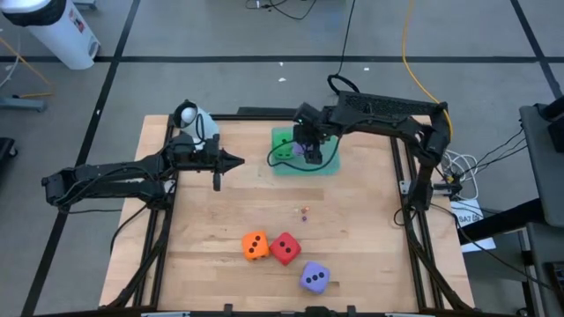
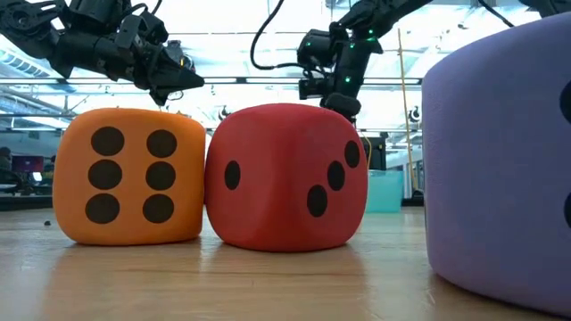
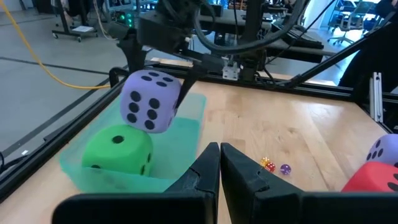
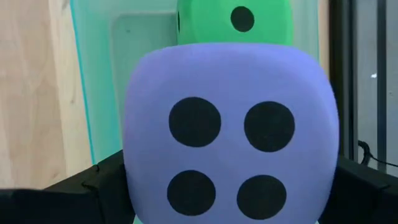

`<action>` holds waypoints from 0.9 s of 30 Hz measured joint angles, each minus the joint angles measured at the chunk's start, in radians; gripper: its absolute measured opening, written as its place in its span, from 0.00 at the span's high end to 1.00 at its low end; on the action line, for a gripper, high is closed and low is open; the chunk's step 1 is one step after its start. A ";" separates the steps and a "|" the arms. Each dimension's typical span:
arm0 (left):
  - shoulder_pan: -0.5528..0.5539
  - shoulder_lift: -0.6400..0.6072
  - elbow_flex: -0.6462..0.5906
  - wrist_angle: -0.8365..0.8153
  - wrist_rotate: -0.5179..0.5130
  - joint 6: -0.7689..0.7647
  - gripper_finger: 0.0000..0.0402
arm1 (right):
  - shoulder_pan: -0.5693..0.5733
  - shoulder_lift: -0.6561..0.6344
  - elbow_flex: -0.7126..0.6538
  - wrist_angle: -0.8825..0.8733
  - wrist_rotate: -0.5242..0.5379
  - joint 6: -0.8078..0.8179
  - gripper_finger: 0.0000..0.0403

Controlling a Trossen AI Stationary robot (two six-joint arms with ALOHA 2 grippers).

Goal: Pick & Place Dice
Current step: Put the top large purple dice into the blue bin

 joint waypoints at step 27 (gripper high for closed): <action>0.000 0.000 0.000 -0.002 0.000 0.018 0.95 | -0.044 0.040 -0.006 0.051 -0.037 -0.041 0.13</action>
